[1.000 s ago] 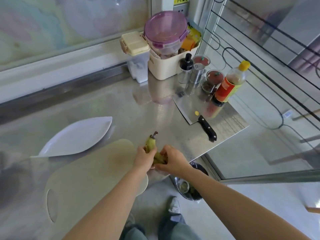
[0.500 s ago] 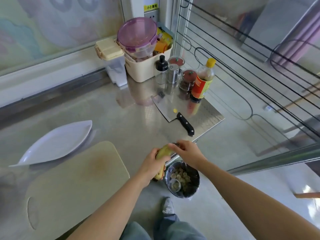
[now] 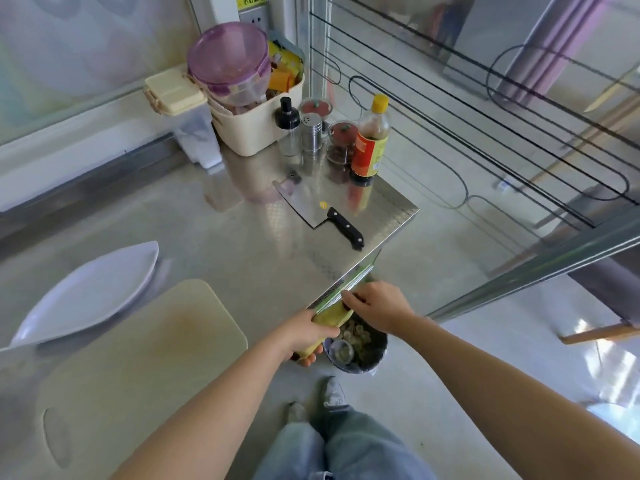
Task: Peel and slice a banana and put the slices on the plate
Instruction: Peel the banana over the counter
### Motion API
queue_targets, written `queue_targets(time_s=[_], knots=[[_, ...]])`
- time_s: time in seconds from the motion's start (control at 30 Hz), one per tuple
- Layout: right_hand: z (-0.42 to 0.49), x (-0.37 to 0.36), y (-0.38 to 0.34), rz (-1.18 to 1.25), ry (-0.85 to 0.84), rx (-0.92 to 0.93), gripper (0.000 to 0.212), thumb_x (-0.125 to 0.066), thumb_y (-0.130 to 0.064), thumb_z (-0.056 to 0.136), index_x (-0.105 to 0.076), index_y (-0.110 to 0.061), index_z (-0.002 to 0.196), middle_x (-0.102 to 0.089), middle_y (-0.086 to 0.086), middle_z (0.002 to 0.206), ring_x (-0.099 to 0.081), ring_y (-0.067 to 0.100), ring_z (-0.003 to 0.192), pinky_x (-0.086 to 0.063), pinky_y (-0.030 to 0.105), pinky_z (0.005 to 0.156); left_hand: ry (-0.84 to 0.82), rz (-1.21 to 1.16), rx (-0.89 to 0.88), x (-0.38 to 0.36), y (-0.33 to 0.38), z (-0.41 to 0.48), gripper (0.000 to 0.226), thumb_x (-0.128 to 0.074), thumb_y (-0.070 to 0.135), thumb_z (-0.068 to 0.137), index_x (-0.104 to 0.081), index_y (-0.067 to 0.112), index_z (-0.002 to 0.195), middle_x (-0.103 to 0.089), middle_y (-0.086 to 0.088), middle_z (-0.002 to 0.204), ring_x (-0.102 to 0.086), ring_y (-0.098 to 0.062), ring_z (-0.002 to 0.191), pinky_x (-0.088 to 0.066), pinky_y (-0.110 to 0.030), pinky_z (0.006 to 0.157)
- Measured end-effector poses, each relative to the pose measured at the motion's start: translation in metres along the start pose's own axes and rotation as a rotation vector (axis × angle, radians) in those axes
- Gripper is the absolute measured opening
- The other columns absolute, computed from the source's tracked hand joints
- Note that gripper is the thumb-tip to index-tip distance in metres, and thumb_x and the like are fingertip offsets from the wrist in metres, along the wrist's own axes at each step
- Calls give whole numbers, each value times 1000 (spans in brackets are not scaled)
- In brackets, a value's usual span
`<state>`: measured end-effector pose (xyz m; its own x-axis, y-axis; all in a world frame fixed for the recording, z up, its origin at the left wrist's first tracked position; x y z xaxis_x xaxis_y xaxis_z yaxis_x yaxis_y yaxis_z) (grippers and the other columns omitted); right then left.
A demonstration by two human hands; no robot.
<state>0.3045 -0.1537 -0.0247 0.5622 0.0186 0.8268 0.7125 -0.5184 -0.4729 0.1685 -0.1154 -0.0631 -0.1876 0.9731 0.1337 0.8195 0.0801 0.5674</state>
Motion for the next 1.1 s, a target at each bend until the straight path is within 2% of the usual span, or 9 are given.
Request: queue_targets(time_s=[0.1,0.23,0.33,0.47,0.57,0.67,0.73,0.9,1.1], knots=[[-8,-2,6,146,8,-44,57,-42,-43,97,-30,-15,49,-28,-2,46,-27,14,43,-31,32,51,-18,-7,-28,-2,-1,-2,35,-63,33,91,-53,10,115,-53,-7,72,-47,-15,47,-38,-19,40],[-19,-10,23,518,6,-219,52,-45,-44,96,-35,-18,52,-31,-2,49,-29,11,42,-34,25,51,-53,-53,-74,-8,0,-1,34,-63,36,91,-54,11,113,-54,-5,70,-46,-14,47,-37,-20,39],[-25,-24,27,1019,-40,-331,50,-47,-38,97,-35,-19,52,-29,-2,50,-23,14,45,-23,22,44,-59,-178,-120,-16,4,-1,32,-65,34,90,-53,11,109,-55,-6,69,-47,-16,46,-38,-22,39],[-23,-26,27,1250,-89,-356,53,-44,-32,99,-31,-19,49,-26,-5,46,-17,12,44,-14,24,45,-25,-219,-90,-25,3,1,36,-68,33,88,-49,11,109,-57,-8,80,-56,-20,54,-48,-26,44],[-21,-26,26,1487,-150,-371,54,-39,-35,100,-27,-20,49,-22,-5,46,-17,11,41,-16,22,41,74,-198,-148,-23,17,6,26,-62,35,92,-49,18,106,-54,-5,80,-54,-19,57,-45,-24,47],[-22,-26,45,1736,-98,-511,57,-41,-38,99,-30,-20,46,-25,-3,46,-23,12,40,-24,21,39,122,-239,-238,-27,34,10,22,-61,35,92,-52,15,97,-49,-8,72,-44,-18,51,-38,-22,42],[-25,-28,61,1749,-83,-601,57,-43,-38,98,-32,-21,45,-26,-3,48,-25,12,41,-26,21,39,102,-264,-266,-34,41,13,24,-61,35,93,-53,13,95,-48,-7,71,-42,-17,49,-36,-22,42],[-32,-31,93,1638,-121,-726,51,-41,-36,100,-35,-20,51,-34,-3,48,-29,12,40,-29,21,38,16,-412,-296,-47,49,18,38,-64,39,89,-54,9,111,-51,-4,74,-47,-14,54,-40,-22,48],[-38,-36,102,1453,-190,-742,50,-38,-38,100,-36,-20,53,-38,-3,47,-30,12,42,-28,22,43,-84,-603,-361,-64,60,16,48,-62,35,87,-49,6,123,-53,-8,76,-50,-22,61,-45,-30,55]])
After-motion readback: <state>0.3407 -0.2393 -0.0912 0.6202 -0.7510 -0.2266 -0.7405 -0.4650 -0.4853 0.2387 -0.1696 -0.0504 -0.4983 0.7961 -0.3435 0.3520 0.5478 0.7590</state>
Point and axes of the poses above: each hand's wrist, its own z-axis towards the middle knuckle, its own x-axis out of the back of the hand, y = z × x, the point moved 10 cm from there along z, towards the middle knuckle
